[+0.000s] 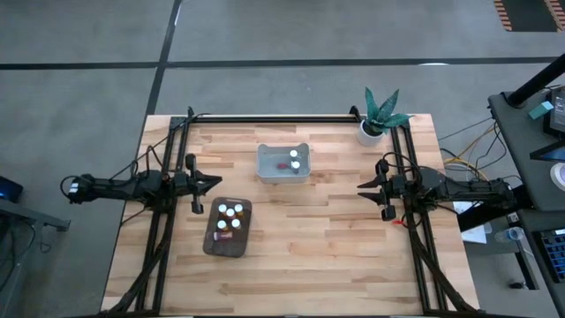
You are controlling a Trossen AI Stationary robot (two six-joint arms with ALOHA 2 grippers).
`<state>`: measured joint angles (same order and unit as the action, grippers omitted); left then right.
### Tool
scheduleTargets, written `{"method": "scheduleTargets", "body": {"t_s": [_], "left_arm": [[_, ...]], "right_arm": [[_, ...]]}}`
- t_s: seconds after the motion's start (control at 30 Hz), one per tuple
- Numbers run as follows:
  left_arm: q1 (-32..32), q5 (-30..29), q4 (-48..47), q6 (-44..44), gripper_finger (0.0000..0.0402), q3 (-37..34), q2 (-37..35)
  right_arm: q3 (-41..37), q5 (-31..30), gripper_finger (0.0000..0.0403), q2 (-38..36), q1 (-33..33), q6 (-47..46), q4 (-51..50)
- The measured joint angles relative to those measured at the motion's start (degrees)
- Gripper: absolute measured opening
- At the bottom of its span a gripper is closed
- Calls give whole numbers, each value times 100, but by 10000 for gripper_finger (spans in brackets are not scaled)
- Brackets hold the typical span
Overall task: Pick and place medicine bottles into bin by pill shape (circle, oval)
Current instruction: Return to Home Position
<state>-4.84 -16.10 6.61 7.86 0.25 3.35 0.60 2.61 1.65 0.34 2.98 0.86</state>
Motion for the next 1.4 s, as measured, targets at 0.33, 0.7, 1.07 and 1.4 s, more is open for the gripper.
{"method": "scheduleTargets", "body": {"t_s": [0.33,0.7,1.07,1.4], "left_arm": [[0,0,0,0,6,0,2],[0,0,0,0,5,0,-1],[2,0,0,0,5,0,-1],[2,0,-2,0,5,0,-1]], "right_arm": [[-2,5,75,0,2,0,2],[-2,9,77,0,1,2,7],[-2,7,89,0,0,2,9],[-2,7,72,0,2,2,13]]}}
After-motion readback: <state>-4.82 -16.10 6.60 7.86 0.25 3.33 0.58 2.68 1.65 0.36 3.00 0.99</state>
